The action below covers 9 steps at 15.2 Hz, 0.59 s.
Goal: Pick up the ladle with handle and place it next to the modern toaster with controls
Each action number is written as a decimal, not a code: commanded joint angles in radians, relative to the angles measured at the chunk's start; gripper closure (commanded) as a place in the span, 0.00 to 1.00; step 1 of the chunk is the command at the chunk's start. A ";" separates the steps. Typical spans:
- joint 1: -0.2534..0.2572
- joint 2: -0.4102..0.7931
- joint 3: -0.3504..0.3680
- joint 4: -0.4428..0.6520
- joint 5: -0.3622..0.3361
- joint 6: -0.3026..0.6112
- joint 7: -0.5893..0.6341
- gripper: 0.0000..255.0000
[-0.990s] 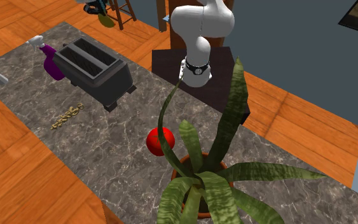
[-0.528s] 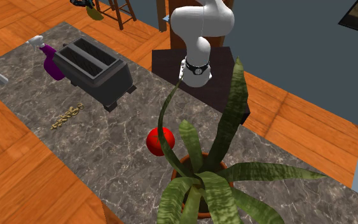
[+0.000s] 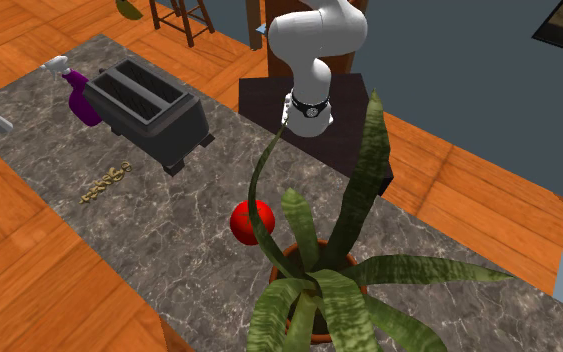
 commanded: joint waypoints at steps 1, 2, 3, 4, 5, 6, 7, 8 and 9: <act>0.057 -0.007 -0.055 0.088 -0.026 0.010 -0.047 1.00; 0.087 -0.012 -0.079 0.134 -0.038 0.013 -0.070 1.00; 0.085 -0.017 -0.084 0.125 -0.043 0.019 -0.064 1.00; 0.083 -0.022 -0.089 0.117 -0.047 0.025 -0.058 1.00; 0.082 -0.027 -0.094 0.108 -0.052 0.031 -0.052 1.00; 0.080 -0.032 -0.099 0.100 -0.056 0.038 -0.046 1.00; 0.079 -0.036 -0.104 0.093 -0.061 0.044 -0.041 1.00; 0.078 -0.041 -0.110 0.085 -0.066 0.050 -0.035 1.00; 0.077 -0.046 -0.116 0.078 -0.071 0.056 -0.030 1.00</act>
